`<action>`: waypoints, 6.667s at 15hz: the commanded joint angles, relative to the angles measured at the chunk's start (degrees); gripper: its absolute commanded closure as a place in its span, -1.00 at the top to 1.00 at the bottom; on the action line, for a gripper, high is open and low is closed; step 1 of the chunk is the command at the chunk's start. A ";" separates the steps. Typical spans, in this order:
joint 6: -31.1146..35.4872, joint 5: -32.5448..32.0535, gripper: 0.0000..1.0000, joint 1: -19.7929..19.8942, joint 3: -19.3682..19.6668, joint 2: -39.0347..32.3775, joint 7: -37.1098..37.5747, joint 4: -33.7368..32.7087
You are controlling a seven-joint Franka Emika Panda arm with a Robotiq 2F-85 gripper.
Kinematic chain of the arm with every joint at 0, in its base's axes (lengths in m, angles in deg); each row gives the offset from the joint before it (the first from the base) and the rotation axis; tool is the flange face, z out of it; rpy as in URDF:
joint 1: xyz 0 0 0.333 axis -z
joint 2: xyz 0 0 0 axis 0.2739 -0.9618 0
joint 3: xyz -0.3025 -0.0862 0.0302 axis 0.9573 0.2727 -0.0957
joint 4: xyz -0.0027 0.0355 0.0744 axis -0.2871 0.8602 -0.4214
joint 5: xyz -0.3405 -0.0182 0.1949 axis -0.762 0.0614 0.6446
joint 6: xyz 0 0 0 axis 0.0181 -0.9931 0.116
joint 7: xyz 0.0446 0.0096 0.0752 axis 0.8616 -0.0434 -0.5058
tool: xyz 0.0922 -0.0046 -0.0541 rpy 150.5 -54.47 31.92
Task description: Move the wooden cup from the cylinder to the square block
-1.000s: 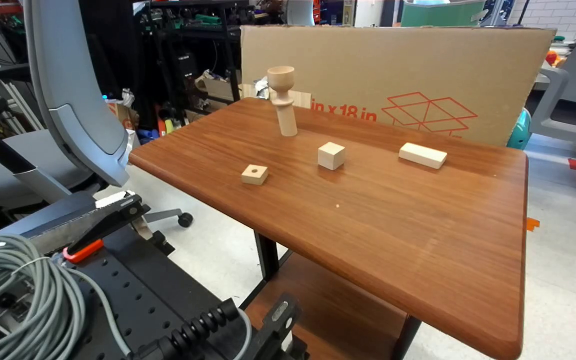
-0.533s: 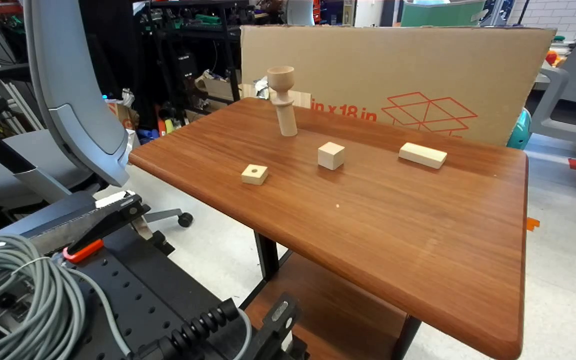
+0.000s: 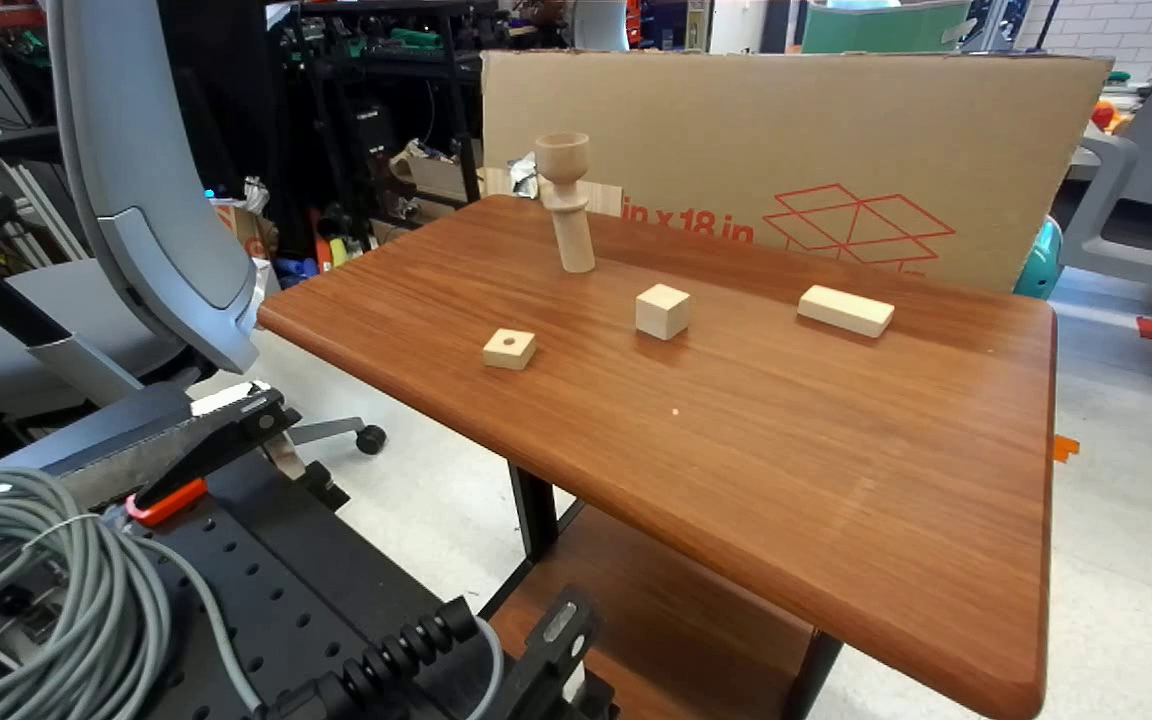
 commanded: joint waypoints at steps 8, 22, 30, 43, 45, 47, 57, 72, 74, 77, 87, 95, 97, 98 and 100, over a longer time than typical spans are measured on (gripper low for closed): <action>-6.80 0.61 1.00 -2.71 2.06 -12.41 -1.38 -12.62; -12.24 0.89 1.00 -2.98 2.21 -21.73 -6.03 -20.61; -15.06 0.72 0.11 -3.21 2.34 -25.00 -6.64 -24.40; -14.12 0.18 -0.44 -3.77 2.07 -13.16 -7.00 -13.57; -13.06 -0.96 -0.44 -4.54 2.22 -9.78 -5.51 -8.96; -11.99 -1.90 -0.44 -5.29 2.06 -7.71 -4.47 -5.10; -10.68 -1.94 -0.44 -7.93 0.77 -6.61 -3.97 4.13; -1.19 -3.15 -0.44 -5.80 5.76 -5.19 -0.01 11.62; -1.17 -2.97 -0.44 -5.61 5.83 -4.78 -0.08 12.03; -1.20 -2.77 -0.44 -5.33 6.01 -4.59 0.12 11.95; -1.87 -2.98 -0.44 -4.51 6.84 -6.89 1.35 10.30; -2.15 -2.89 -0.44 -4.67 6.81 -8.16 1.35 9.80; -2.26 -2.99 -0.44 -4.77 6.81 -8.60 1.34 9.62; -2.31 -3.01 -0.44 -4.80 6.80 -8.79 1.31 9.54; -2.36 -3.03 -0.44 -4.87 6.80 -9.15 1.30 9.40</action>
